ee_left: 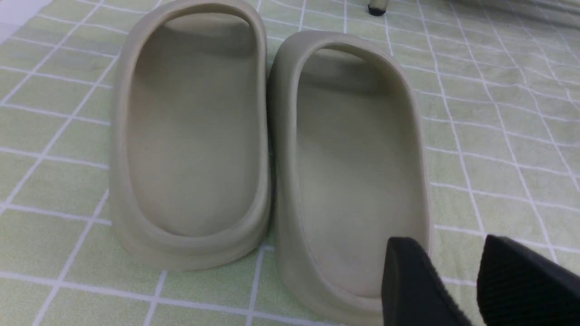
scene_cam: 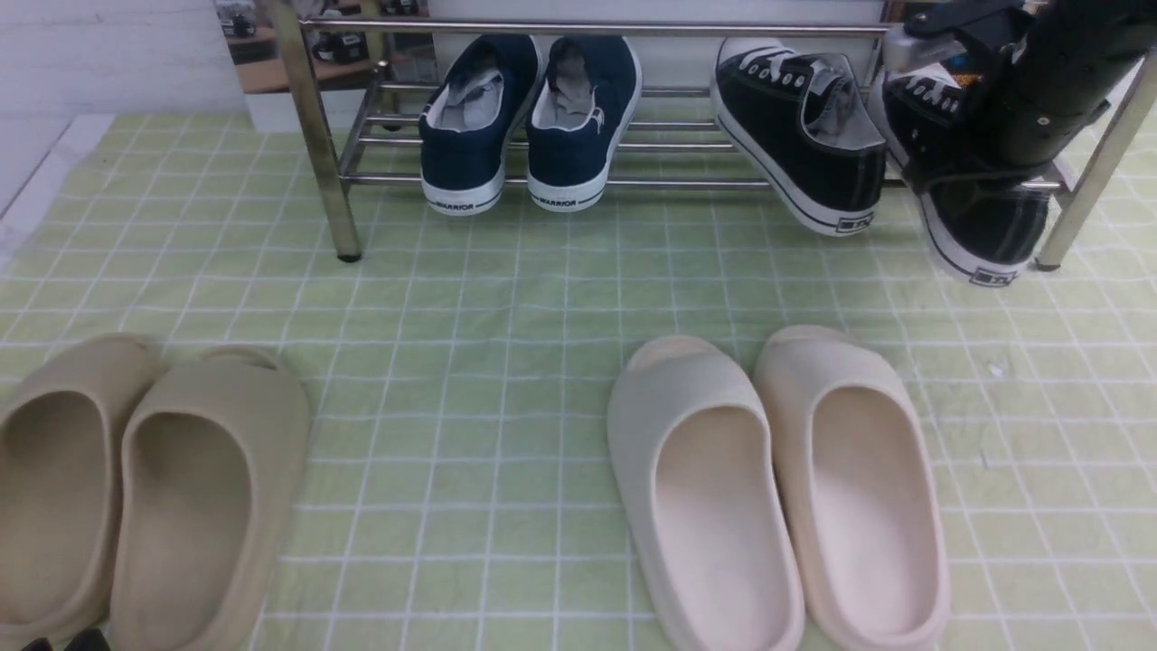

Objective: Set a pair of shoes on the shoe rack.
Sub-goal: Use the right arm to put a shoe into the shoe rack

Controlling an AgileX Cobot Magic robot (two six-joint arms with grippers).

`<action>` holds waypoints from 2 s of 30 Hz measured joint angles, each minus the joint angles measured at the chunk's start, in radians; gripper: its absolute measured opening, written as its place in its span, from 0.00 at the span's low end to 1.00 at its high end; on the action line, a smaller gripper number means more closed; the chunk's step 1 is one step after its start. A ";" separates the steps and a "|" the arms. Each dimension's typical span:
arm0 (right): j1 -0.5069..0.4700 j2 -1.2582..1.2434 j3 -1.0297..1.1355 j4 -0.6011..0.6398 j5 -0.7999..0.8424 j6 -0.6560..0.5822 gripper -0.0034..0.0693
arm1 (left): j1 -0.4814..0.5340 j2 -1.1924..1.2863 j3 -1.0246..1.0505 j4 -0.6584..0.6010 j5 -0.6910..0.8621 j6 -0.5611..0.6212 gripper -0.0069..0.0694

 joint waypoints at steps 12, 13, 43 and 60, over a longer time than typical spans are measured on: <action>0.000 0.124 -0.221 0.049 0.016 -0.052 0.08 | 0.000 0.000 0.000 0.000 0.000 0.000 0.40; 0.000 0.125 -0.221 0.049 0.013 -0.052 0.08 | 0.000 0.000 0.000 0.000 0.000 0.000 0.40; 0.000 0.080 -0.232 -0.020 0.084 -0.012 0.71 | 0.000 0.000 0.000 0.000 0.000 0.000 0.40; -0.020 0.145 -0.180 -0.008 0.122 0.043 0.05 | 0.000 0.000 0.000 0.000 0.000 0.000 0.40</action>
